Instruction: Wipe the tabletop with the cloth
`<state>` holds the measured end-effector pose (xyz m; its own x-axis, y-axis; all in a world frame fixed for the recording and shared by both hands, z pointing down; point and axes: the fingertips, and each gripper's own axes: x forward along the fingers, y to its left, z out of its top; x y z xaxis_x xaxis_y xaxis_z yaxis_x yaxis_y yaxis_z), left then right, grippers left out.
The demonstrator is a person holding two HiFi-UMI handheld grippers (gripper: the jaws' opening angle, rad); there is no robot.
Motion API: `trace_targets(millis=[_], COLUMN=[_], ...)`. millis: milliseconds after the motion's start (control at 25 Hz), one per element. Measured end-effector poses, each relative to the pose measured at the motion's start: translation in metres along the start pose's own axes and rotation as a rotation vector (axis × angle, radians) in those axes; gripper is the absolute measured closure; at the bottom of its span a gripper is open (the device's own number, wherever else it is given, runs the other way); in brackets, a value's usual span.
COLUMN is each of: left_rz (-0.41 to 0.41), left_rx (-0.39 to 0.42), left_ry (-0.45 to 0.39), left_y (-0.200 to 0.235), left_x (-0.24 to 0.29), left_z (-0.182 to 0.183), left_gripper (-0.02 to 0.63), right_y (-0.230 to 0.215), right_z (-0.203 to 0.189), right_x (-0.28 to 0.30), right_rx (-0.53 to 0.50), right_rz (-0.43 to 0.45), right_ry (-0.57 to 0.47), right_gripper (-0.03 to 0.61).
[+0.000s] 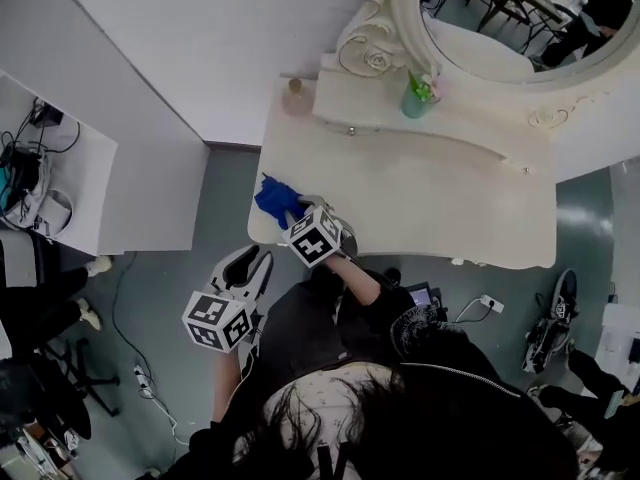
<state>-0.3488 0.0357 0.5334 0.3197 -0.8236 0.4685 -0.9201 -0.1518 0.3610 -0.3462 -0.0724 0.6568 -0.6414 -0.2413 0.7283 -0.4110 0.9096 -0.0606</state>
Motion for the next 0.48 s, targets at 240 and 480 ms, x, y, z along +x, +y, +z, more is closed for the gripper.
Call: trace_targets(millis=[240, 480], left_rz=[-0.071, -0.145], left_rx=[0.047, 0.1], left_ry=[0.027, 0.06], left_y=[-0.028, -0.069], left_x=[0.03, 0.063], left_z=[0.007, 0.012], left_gripper=[0.503, 0.503], right_y=[-0.034, -0.097], right_z=[-0.024, -0.064], right_x=[-0.023, -0.065], right_rx=[0.038, 0.12], right_rz=[-0.054, -0.159], right_ry=[-0.013, -0.009], right_gripper=[0.491, 0.491])
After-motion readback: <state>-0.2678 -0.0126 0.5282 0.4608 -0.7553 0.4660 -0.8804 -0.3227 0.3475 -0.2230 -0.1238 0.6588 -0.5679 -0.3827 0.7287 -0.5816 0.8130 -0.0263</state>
